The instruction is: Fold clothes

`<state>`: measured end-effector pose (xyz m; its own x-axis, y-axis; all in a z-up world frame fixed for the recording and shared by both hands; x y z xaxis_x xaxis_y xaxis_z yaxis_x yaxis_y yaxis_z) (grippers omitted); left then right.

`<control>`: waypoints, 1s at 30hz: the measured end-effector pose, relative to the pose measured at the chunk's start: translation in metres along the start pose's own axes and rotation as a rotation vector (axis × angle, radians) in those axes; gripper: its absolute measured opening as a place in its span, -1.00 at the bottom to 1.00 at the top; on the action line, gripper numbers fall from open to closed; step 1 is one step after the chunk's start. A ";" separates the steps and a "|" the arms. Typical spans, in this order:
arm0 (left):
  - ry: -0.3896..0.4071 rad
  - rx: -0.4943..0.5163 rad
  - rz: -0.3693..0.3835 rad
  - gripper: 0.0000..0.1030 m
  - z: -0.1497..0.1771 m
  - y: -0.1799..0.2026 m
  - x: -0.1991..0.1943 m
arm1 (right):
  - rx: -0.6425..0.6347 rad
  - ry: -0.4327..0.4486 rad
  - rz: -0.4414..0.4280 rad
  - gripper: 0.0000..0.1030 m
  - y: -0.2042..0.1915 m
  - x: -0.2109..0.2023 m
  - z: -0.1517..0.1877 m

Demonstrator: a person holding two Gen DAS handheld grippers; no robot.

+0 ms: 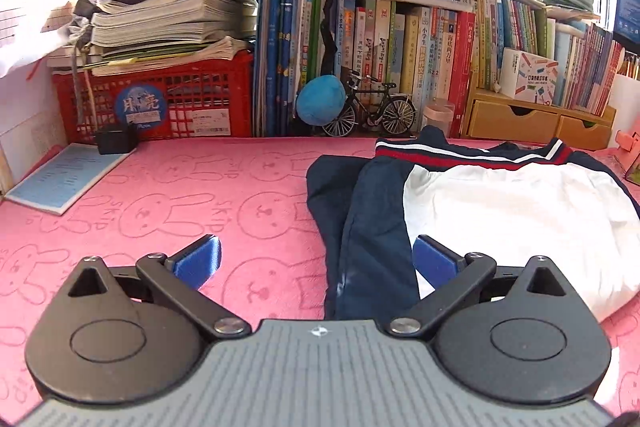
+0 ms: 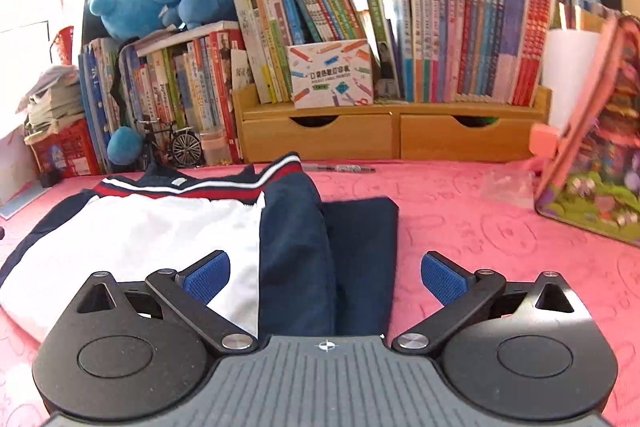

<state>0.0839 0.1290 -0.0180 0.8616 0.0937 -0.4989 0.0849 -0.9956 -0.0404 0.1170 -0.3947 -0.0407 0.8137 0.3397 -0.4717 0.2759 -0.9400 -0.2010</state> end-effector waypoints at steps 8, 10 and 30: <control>0.059 0.218 -0.094 1.00 0.045 0.036 -0.054 | -0.124 -0.072 0.017 0.97 -0.013 -0.037 0.064; 0.091 0.315 -0.105 1.00 0.050 0.059 -0.055 | -0.178 -0.061 0.008 0.92 -0.029 -0.033 0.062; 0.482 1.176 0.012 0.16 0.081 0.251 -0.012 | -1.081 -0.024 -0.108 -0.69 -0.221 0.005 0.060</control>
<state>0.0542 -0.1223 -0.0922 0.9742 -0.1684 -0.1503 -0.2049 -0.3798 -0.9021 0.0296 -0.1834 -0.0504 0.7510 0.4121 -0.5159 0.6596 -0.4330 0.6143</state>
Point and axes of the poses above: each gripper's, at about its wrist camera, not at the fingertips, and x roughly the way its jaws point, y to its right, z to its underside, the point moved 6 cm from there along x, roughly the way its jaws point, and after that the axes turned 8 degrees about -z, right-handed, at the moved point
